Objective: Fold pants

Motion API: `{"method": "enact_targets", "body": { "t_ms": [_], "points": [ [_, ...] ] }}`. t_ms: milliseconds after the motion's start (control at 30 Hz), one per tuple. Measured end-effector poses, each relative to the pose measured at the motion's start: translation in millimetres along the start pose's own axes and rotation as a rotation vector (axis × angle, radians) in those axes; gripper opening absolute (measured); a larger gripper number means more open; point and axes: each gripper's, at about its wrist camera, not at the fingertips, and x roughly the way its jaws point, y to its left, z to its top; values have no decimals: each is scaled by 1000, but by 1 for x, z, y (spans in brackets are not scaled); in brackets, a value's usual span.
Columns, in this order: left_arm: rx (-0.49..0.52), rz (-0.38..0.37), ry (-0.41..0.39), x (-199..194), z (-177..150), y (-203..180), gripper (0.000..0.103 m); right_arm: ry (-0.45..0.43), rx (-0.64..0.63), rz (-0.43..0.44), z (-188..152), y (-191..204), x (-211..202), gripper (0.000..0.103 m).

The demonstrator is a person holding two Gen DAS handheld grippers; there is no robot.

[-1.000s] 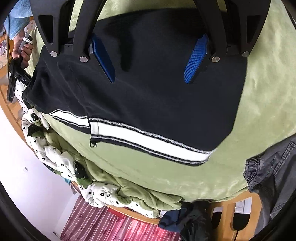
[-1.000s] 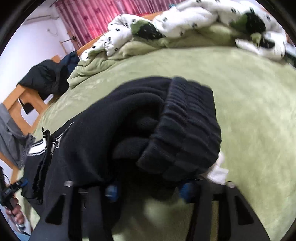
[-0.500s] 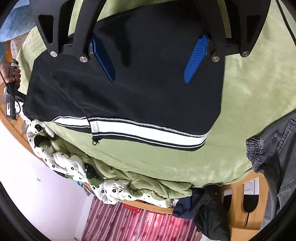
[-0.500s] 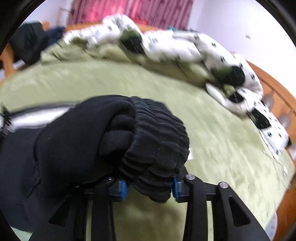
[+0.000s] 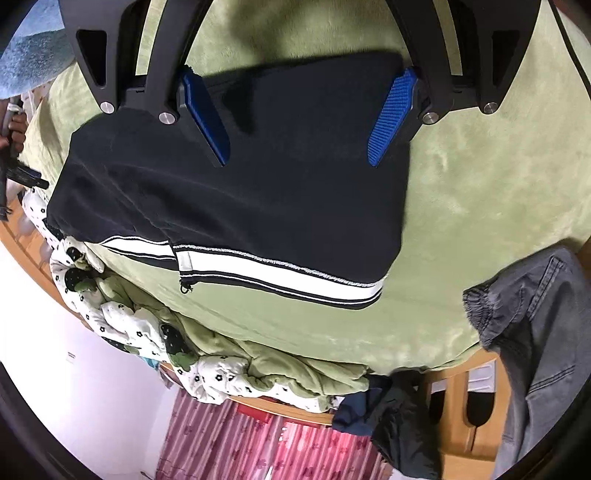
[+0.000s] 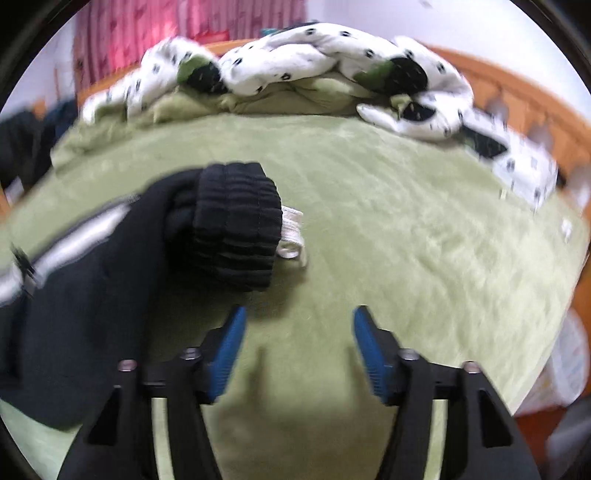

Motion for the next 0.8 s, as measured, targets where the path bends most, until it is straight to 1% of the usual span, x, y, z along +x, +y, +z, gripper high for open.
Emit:
{"method": "enact_targets", "body": {
  "t_ms": [67,100,167,333,400,467,533,567,600,667,767,800],
  "points": [
    [-13,0,3,-4,-3,1,75,7,50,50,-5,0,-5,66],
    [-17,0,8,-6,-5,2,75,13,69,71,-6,2,-5,68],
    [-30,-4,20,-7,-7,5,75,34,115,135,-11,6,-4,70],
    [-67,-17,31,-11,-11,9,75,84,222,280,-16,15,14,73],
    [-79,-32,28,-13,-11,9,75,74,269,325,-15,18,18,73],
    [-87,-41,27,-14,-11,8,75,61,324,392,-9,21,25,74],
    [-97,-44,30,-12,-10,7,75,58,385,461,-2,25,37,80],
    [-103,-45,32,-11,-10,6,75,61,411,482,1,27,44,80],
    [-112,-46,37,-10,-9,4,75,68,442,496,5,29,53,80],
    [-116,-42,45,-7,-9,1,75,69,476,495,14,32,68,80],
    [-107,-31,52,-4,-9,-5,75,53,507,442,32,35,90,81],
    [-103,-26,54,-4,-9,-7,75,55,529,439,37,34,96,83]
  ]
}}
